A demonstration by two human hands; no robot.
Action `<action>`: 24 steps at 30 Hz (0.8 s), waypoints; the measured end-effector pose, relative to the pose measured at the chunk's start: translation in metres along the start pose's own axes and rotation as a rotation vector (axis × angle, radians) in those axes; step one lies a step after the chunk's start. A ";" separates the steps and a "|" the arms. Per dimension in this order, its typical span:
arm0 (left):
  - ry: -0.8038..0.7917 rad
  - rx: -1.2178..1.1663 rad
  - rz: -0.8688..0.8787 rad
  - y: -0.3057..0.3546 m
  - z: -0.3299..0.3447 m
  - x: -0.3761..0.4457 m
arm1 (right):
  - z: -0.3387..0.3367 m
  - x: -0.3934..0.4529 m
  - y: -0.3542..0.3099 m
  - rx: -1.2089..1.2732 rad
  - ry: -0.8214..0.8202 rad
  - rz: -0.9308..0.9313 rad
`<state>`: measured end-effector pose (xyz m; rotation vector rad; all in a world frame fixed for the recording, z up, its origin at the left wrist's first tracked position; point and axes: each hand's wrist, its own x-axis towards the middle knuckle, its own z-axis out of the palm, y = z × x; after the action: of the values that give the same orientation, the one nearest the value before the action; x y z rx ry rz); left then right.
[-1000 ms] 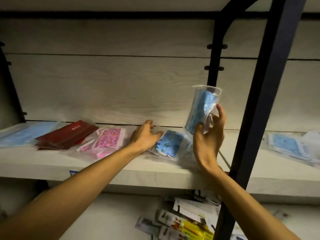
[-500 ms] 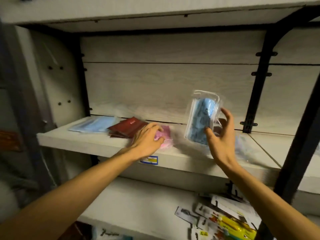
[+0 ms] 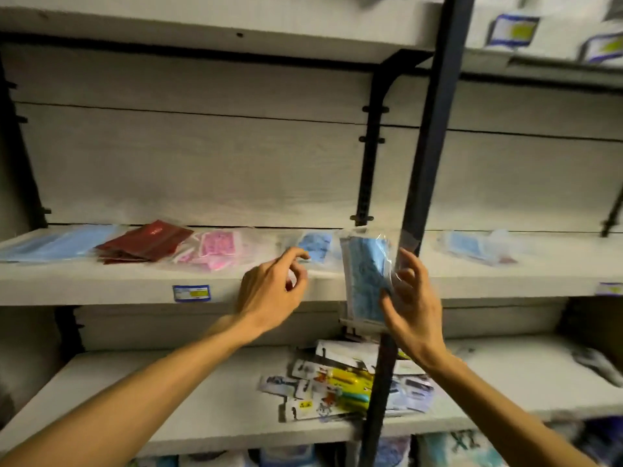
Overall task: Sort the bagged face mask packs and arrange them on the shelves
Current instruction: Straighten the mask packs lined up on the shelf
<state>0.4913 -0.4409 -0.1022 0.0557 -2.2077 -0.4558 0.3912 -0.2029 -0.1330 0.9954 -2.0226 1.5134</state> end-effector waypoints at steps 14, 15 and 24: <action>-0.298 0.108 0.474 0.211 0.188 0.045 | -0.190 0.040 0.133 -0.066 0.083 0.164; -0.338 0.156 0.404 0.219 0.202 0.053 | -0.198 0.051 0.143 -0.040 0.066 0.159; -0.555 0.335 -0.026 0.218 0.272 0.111 | -0.205 0.128 0.202 -0.076 -0.163 0.220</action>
<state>0.2383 -0.1766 -0.0980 0.1519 -2.8152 -0.1117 0.1392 -0.0164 -0.1081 0.9178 -2.3527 1.4919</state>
